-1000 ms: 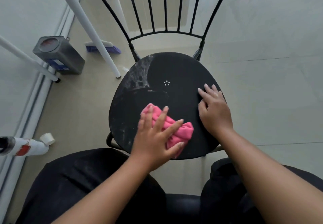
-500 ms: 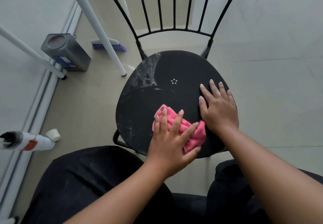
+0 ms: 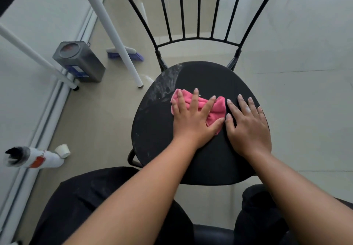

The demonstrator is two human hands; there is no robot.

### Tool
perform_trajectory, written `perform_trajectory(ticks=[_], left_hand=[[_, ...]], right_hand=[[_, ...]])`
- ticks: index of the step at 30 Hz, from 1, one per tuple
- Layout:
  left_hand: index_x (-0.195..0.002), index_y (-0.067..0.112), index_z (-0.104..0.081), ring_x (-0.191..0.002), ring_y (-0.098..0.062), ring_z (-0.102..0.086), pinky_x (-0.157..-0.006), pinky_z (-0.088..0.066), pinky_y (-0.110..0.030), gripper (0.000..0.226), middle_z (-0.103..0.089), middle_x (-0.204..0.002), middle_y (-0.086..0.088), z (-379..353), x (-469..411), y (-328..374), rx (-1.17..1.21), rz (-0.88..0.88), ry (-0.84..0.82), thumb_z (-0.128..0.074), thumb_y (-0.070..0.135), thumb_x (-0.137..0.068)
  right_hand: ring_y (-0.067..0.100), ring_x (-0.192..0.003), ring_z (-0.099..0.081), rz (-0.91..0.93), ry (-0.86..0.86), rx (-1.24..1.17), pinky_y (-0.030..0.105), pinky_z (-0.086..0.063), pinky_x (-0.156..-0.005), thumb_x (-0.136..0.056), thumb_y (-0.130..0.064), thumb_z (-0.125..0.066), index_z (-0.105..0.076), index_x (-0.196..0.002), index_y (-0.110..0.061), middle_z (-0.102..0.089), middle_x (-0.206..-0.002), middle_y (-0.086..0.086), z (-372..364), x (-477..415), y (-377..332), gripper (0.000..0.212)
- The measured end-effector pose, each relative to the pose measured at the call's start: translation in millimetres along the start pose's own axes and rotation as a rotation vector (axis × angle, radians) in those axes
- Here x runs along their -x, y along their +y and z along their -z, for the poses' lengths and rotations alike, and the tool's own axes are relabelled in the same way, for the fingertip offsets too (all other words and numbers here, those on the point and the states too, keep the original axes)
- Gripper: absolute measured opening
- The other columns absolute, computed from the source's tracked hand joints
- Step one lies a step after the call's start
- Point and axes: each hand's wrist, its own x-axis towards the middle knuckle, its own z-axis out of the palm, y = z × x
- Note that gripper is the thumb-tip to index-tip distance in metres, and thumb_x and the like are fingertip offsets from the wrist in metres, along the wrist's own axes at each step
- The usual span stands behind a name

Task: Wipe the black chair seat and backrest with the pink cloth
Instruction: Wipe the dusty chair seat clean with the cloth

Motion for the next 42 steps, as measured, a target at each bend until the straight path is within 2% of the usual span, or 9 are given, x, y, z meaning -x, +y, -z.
perform_trajectory(ticks=[4, 9, 15, 19, 22, 29, 34, 37, 42], left_hand=[[-0.147, 0.056, -0.01, -0.143, -0.036, 0.027, -0.116, 0.008, -0.058, 0.066, 0.006, -0.164, 0.002, -8, 76, -34, -0.009, -0.088, 0.026, -0.022, 0.079, -0.086], [-0.148, 0.054, -0.008, -0.146, -0.033, 0.022, -0.117, 0.005, -0.055, 0.078, 0.007, -0.163, -0.001, -13, 133, -75, 0.0, 0.202, 0.05, -0.022, 0.086, -0.078], [-0.149, 0.048, 0.006, -0.143, -0.041, 0.023, -0.116, 0.011, -0.056, 0.088, 0.016, -0.162, -0.008, 8, 6, -76, 0.033, 0.312, 0.025, -0.016, 0.088, -0.075], [-0.151, 0.044, 0.008, -0.144, -0.044, 0.017, -0.115, 0.007, -0.058, 0.088, 0.015, -0.162, -0.01, 24, -80, -71, 0.071, 0.283, 0.002, -0.018, 0.086, -0.079], [-0.152, 0.043, 0.003, -0.145, -0.044, 0.011, -0.117, 0.002, -0.057, 0.085, 0.011, -0.162, -0.01, 25, -102, -69, 0.078, 0.248, 0.01, -0.02, 0.084, -0.081], [-0.151, 0.042, 0.003, -0.144, -0.039, 0.021, -0.116, 0.009, -0.055, 0.078, 0.012, -0.162, -0.008, 6, 4, -67, 0.063, 0.195, 0.056, -0.019, 0.078, -0.085], [-0.151, 0.038, 0.01, -0.142, -0.038, 0.028, -0.116, 0.011, -0.055, 0.085, 0.017, -0.161, -0.012, -7, 77, -60, -0.008, 0.202, 0.021, -0.019, 0.08, -0.083], [-0.15, 0.033, 0.018, -0.141, -0.04, 0.029, -0.115, 0.01, -0.057, 0.09, 0.021, -0.16, -0.011, 0, 28, -56, 0.014, 0.233, 0.005, -0.02, 0.08, -0.083], [-0.154, 0.033, 0.003, -0.142, -0.042, 0.025, -0.114, 0.012, -0.06, 0.083, 0.013, -0.162, -0.01, 15, -100, -32, 0.026, 0.1, 0.0, -0.019, 0.075, -0.086]], right_hand=[[0.018, -0.148, -0.009, -0.005, -0.011, 0.002, 0.038, -0.007, -0.12, -0.099, -0.04, -0.033, -0.032, -0.148, -0.035, -0.021, -0.16, -0.002, 2, 1, -2, 0.049], [0.019, -0.149, -0.005, 0.008, -0.038, 0.041, 0.039, -0.004, -0.121, -0.098, -0.047, -0.03, -0.027, -0.15, -0.034, -0.016, -0.161, -0.002, 1, 2, -2, 0.054], [0.017, -0.149, 0.0, 0.007, -0.061, 0.079, 0.038, -0.001, -0.121, -0.093, -0.055, -0.021, -0.019, -0.151, -0.036, -0.011, -0.162, -0.004, 0, 1, -1, 0.061], [0.017, -0.149, -0.002, -0.004, -0.054, 0.09, 0.038, -0.004, -0.121, -0.09, -0.057, -0.018, -0.02, -0.151, -0.037, -0.012, -0.161, -0.004, -1, 1, -2, 0.065], [0.017, -0.149, -0.002, -0.016, -0.057, 0.096, 0.038, -0.004, -0.121, -0.089, -0.057, -0.018, -0.02, -0.151, -0.038, -0.012, -0.161, -0.005, -2, 0, -3, 0.064], [0.015, -0.149, 0.007, -0.012, -0.105, 0.146, 0.039, 0.0, -0.12, -0.089, -0.061, -0.011, -0.008, -0.152, -0.04, -0.002, -0.162, -0.006, 1, 0, -3, 0.066], [0.016, -0.148, 0.009, -0.002, -0.121, 0.156, 0.039, 0.001, -0.12, -0.088, -0.064, -0.008, -0.005, -0.152, -0.039, 0.001, -0.162, -0.006, 3, 0, -2, 0.07], [0.017, -0.149, 0.006, 0.004, -0.112, 0.162, 0.039, 0.001, -0.12, -0.088, -0.063, -0.01, -0.007, -0.153, -0.037, -0.001, -0.162, -0.004, 1, 0, -4, 0.07], [0.017, -0.149, 0.001, 0.0, -0.075, 0.143, 0.04, -0.001, -0.12, -0.089, -0.061, -0.014, -0.012, -0.152, -0.037, -0.007, -0.162, -0.003, -2, 0, -2, 0.068]])
